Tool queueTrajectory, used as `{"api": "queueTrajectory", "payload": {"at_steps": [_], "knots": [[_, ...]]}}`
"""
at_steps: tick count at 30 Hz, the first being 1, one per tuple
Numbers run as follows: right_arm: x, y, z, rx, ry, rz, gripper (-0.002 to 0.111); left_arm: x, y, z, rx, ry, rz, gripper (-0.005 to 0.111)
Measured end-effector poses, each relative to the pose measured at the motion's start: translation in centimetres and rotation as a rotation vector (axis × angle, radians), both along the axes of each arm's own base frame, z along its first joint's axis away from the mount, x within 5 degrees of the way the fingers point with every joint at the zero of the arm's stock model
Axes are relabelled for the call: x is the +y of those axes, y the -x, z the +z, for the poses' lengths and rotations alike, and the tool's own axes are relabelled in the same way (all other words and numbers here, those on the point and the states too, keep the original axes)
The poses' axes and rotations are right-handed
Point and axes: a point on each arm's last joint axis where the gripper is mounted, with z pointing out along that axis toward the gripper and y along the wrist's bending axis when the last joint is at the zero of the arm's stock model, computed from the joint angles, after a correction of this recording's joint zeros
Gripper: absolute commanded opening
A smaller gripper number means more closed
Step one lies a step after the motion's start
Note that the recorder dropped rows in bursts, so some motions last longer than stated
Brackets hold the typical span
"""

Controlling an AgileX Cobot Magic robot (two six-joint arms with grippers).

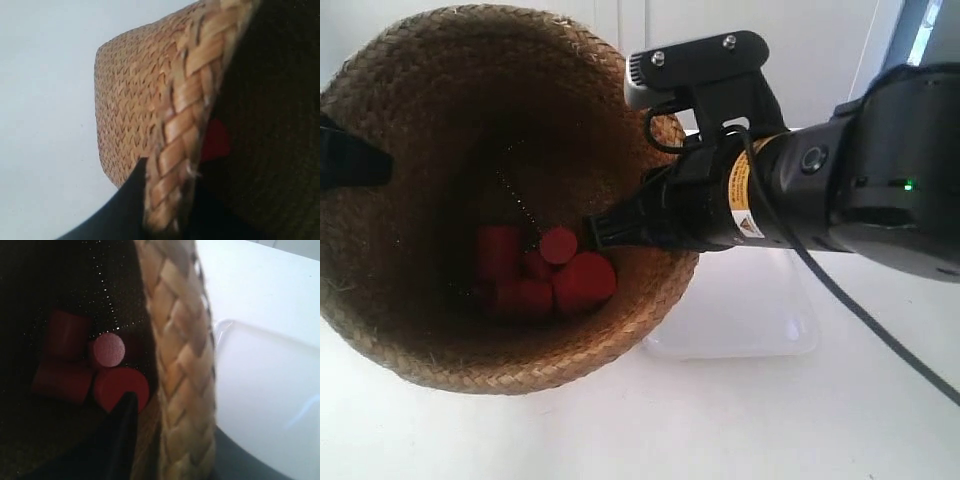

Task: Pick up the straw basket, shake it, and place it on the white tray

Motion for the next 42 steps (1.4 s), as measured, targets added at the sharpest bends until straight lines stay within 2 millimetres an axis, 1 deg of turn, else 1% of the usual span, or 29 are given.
{"api": "queueTrajectory", "payload": {"at_steps": [7,8,9,10,12,13,14,15,16,18,19,20,21,25,28,31,34,36,37,39,40,41,42], "knots": [[0.0,0.0,0.0,0.006,0.0,-0.003,0.0,-0.1,-0.4,-0.1,0.002,-0.002,-0.008,0.0],[0.0,0.2,0.5,0.006,0.006,-0.002,0.0,-0.2,-0.3,0.3,0.01,0.008,-0.025,0.0],[0.0,0.5,1.3,0.004,0.016,0.002,0.0,-0.5,0.0,1.0,0.012,0.015,-0.057,0.0],[0.0,1.2,2.9,-0.016,0.006,0.023,0.0,-0.7,0.5,1.9,0.001,0.016,-0.096,0.0],[-0.1,3.4,6.9,-0.117,-0.071,0.096,0.0,-0.8,2.0,4.4,-0.109,0.009,-0.137,0.0],[-0.2,4.2,8.0,-0.177,-0.095,0.13,0.0,-0.7,2.5,5.0,-0.162,0.013,-0.122,0.0],[-0.4,4.4,8.1,-0.214,-0.095,0.134,0.0,-0.5,2.7,5.0,-0.197,0.025,-0.086,0.0],[-0.6,4.1,7.7,-0.22,-0.083,0.106,0.0,-0.3,2.4,4.5,-0.198,0.034,-0.049,0.0],[-0.8,3.3,6.6,-0.187,-0.047,0.057,0.0,-0.2,2.0,3.8,-0.172,0.035,-0.026,0.0],[-0.6,2.2,3.7,-0.086,0.036,-0.006,0.0,-0.2,0.9,1.4,-0.079,0.002,-0.026,0.0],[-0.2,1.9,2.5,-0.048,0.059,-0.008,0.0,-0.2,0.6,0.6,-0.051,-0.007,-0.033,0.0],[0.1,1.8,1.9,-0.032,0.055,0.0,0.0,-0.2,0.6,0.4,-0.045,-0.013,-0.038,0.0],[0.2,1.8,1.8,-0.028,0.045,0.006,0.0,-0.2,0.6,0.4,-0.05,-0.015,-0.036,0.0],[0.0,2.1,2.7,-0.065,0.009,0.023,0.0,-0.2,1.2,1.3,-0.103,-0.001,-0.03,0.0],[0.0,2.0,2.7,-0.068,0.016,0.025,0.0,-0.2,1.2,1.4,-0.113,0.003,-0.027,0.0],[0.3,1.8,2.2,-0.057,0.026,0.025,0.0,-0.2,1.2,1.4,-0.108,0.003,-0.03,0.0],[0.9,1.2,0.9,-0.023,0.054,0.025,0.0,-0.1,1.2,1.3,-0.104,-0.013,-0.035,0.0],[1.3,0.8,0.2,-0.005,0.057,0.023,0.0,-0.1,0.9,0.9,-0.085,-0.035,-0.042,0.0],[1.4,0.8,0.2,0.002,0.053,0.019,0.0,-0.1,0.7,0.8,-0.077,-0.044,-0.046,0.0],[1.3,1.5,2.7,-0.006,0.017,0.011,0.0,-0.3,1.0,2.2,-0.065,-0.052,-0.086,0.0],[1.0,3.2,7.1,-0.102,-0.072,0.066,0.0,-0.3,2.5,5.3,-0.176,-0.043,-0.107,0.0],[0.5,4.8,10.0,-0.216,-0.117,0.135,0.0,-0.2,4.1,7.5,-0.301,-0.031,-0.097,0.0],[0.0,5.3,10.9,-0.3,-0.113,0.149,0.0,0.1,4.7,7.9,-0.362,-0.018,-0.065,0.0]]}}
